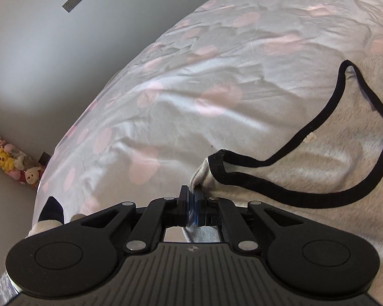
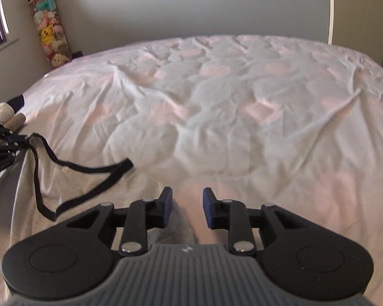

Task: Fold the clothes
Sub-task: 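Lower the grey shirt onto the bed with both grippers, laying it flat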

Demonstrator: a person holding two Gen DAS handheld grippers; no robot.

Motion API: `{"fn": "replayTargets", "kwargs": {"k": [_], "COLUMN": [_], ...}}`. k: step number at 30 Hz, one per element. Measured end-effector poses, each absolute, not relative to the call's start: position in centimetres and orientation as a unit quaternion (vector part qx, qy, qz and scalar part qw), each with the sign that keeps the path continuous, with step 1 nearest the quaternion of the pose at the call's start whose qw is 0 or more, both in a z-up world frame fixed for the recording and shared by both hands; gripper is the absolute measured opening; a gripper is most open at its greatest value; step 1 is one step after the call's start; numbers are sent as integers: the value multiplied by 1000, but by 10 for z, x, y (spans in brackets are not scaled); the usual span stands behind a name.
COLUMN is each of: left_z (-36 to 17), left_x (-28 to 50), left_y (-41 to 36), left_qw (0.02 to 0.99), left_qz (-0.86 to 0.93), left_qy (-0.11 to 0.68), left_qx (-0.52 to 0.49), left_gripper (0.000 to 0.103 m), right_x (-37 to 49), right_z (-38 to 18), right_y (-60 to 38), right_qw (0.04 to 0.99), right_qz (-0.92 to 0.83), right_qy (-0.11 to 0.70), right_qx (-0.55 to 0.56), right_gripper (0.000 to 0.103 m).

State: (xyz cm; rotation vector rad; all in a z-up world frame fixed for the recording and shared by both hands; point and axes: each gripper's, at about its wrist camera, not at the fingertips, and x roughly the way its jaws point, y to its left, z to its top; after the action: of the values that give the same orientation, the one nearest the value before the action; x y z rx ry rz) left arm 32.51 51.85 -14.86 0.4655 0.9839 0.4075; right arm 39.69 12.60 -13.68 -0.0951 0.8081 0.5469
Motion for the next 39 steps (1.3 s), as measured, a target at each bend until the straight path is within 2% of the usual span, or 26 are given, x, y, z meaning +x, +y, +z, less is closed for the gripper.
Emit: {"fn": "replayTargets", "kwargs": {"k": [9,12,14,15,25,32,36,37,38,39], "left_z": [-143,-141,-140,-139,-121,-162,-184,-184,-181,-177], "left_x": [315,315,315,316,353,394,392,390,387,382], "left_y": [518,516,515,515,505,503,502,500,499,498], "left_qw": [841,841,841,841,859,838,828,827,828,830], "left_qz": [205,206,208,210,203,192,182,179,176,176], "left_qy": [465,466,467,466,428,463,474,472,469,466], "left_qx": [185,184,177,176,196,215,236,246,252,251], "left_gripper": [2,2,2,2,2,2,2,3,10,16], "right_x": [372,365,362,362,402,434,428,425,423,421], "right_z": [-139,-143,-145,-141,-106,-135,-142,-141,-140,-138], "right_y": [117,119,120,119,99,97,91,90,88,87], "right_qw": [866,859,862,867,916,902,904,905,906,908], "right_qz": [268,268,264,258,167,153,154,154,154,154], "right_qy": [422,435,432,425,357,388,388,386,384,382], "right_qx": [0,-16,-24,-29,-80,-109,-94,-90,-87,-83], "right_gripper": [30,29,20,9,6,6,10,13,18,30]}}
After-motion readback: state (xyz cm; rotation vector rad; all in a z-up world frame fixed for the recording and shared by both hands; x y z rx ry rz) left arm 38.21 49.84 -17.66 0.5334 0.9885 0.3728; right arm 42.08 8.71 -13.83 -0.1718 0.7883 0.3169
